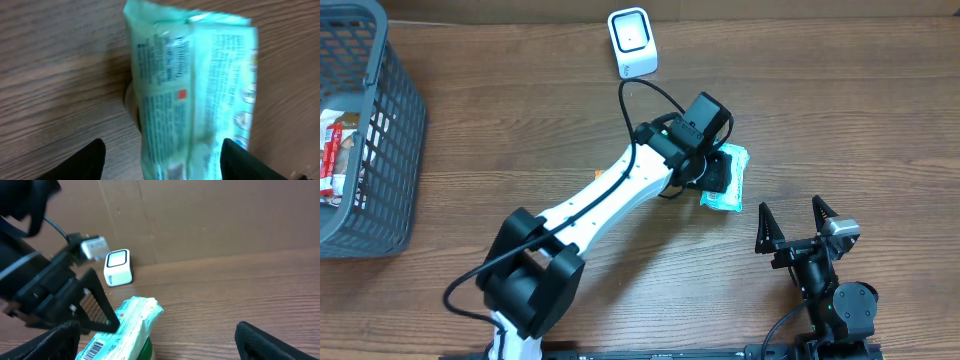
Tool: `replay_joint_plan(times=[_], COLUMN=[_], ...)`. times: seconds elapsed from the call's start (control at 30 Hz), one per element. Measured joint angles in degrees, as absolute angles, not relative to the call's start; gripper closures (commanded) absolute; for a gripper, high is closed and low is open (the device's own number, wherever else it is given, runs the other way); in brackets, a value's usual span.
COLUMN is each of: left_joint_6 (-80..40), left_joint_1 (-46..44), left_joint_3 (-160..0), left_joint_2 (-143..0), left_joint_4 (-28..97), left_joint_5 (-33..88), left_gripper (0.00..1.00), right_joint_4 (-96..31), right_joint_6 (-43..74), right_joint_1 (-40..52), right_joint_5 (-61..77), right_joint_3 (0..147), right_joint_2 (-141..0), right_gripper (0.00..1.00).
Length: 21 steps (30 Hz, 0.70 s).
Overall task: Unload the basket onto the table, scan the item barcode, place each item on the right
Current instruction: 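Move the left gripper to the mint-green packet and grasp it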
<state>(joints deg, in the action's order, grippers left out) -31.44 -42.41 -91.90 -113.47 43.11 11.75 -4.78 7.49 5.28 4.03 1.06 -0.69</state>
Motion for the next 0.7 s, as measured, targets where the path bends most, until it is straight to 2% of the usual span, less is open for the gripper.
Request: replay_joint_plan(times=[0.1, 0.23, 0.47, 0.7], left_joint_6=[-32.1, -32.9, -33.3, -33.5], left_joint_1=[-42.4, -42.4, -42.7, -42.7], left_joint_3=[-91.9, -92.0, -92.4, -92.8], left_joint_2=[-115.5, -115.8, -115.8, -115.8], left_joint_4=[42.9, 42.6, 42.6, 42.6], left_joint_5=[12.5, 14.0, 15.6, 16.1], left_gripper=[0.41, 0.53, 0.93, 0.96], right_joint_4=[-4.8, -4.8, -4.8, -4.8], right_joint_6=[7.5, 7.5, 7.5, 7.5], right_joint_1=[5.3, 5.3, 5.3, 5.3], right_joint_5=[4.0, 4.0, 4.0, 4.0], right_joint_3=[1.1, 1.1, 1.1, 1.1], right_joint_2=[-0.7, -0.7, -0.7, -0.7], right_gripper=[0.0, 0.0, 0.0, 0.0])
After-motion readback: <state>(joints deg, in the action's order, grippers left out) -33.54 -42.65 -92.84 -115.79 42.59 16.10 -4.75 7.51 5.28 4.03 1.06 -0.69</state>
